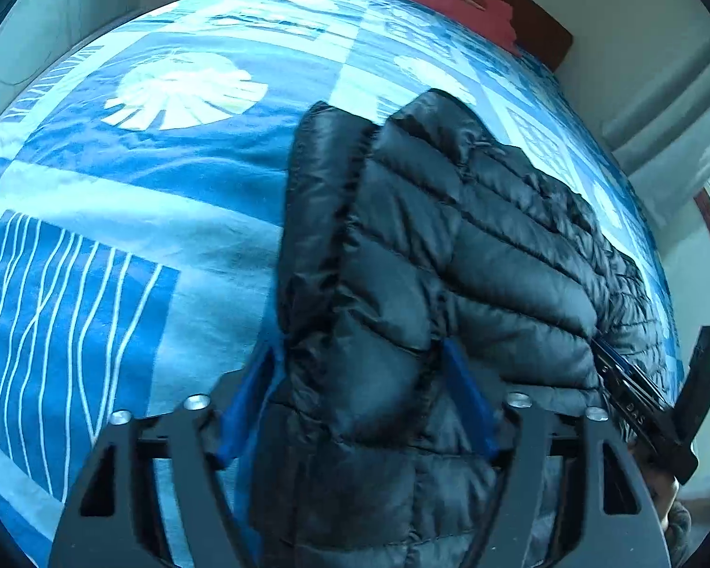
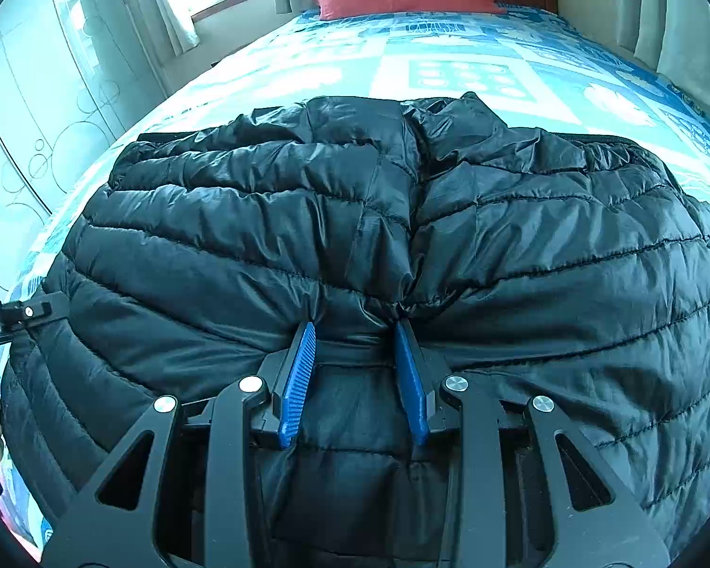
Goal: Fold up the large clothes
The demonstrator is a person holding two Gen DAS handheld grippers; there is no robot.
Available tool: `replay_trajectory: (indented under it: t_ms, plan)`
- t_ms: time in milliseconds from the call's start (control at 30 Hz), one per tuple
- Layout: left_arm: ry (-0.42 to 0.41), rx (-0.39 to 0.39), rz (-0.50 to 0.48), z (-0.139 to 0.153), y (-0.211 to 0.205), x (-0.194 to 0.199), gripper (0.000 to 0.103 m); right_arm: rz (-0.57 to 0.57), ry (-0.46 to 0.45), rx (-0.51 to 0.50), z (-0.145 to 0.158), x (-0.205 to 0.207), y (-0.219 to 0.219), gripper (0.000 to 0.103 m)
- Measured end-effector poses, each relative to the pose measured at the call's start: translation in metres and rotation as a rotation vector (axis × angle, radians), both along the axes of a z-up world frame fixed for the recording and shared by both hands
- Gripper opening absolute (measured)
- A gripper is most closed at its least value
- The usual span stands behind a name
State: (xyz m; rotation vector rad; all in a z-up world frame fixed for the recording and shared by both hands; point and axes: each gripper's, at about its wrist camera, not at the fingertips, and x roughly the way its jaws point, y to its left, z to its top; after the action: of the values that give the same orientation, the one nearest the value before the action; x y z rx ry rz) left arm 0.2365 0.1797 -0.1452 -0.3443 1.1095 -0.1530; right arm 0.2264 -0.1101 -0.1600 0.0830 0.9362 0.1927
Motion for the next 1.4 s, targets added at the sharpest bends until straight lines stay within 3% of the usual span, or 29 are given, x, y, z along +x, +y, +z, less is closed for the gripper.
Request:
replay_trajectory:
  t_ms: [100,200,400,667,833,1200,1300,1400]
  plan:
    - [0.031,-0.05,0.01,-0.012,0.005,0.004,0.082,-0.001,-0.004,0.002,0.0,-0.001,0.0,0.034]
    - [0.026,-0.077,-0.005,-0.016,0.007,0.007,0.081,0.0,-0.006,-0.005,0.0,-0.001,0.001,0.034]
    - [0.007,-0.073,-0.03,-0.013,-0.003,0.004,0.058,-0.002,-0.016,-0.026,0.0,-0.003,0.005,0.034]
    - [-0.04,0.004,-0.048,-0.007,-0.017,-0.005,0.04,-0.003,-0.02,-0.03,0.0,-0.004,0.004,0.034]
    - [-0.089,0.107,-0.053,0.016,-0.035,-0.013,0.024,-0.004,-0.024,-0.031,0.001,-0.004,0.004,0.034]
    - [-0.217,0.181,-0.046,0.087,-0.064,-0.035,0.02,-0.001,-0.047,-0.076,0.011,-0.008,0.01,0.034]
    - [-0.248,0.187,-0.062,0.102,-0.077,-0.038,0.02,-0.022,-0.044,-0.029,0.024,-0.019,-0.006,0.035]
    - [-0.284,0.209,-0.09,0.119,-0.101,-0.043,0.02,-0.048,-0.086,-0.026,0.042,-0.035,-0.029,0.049]
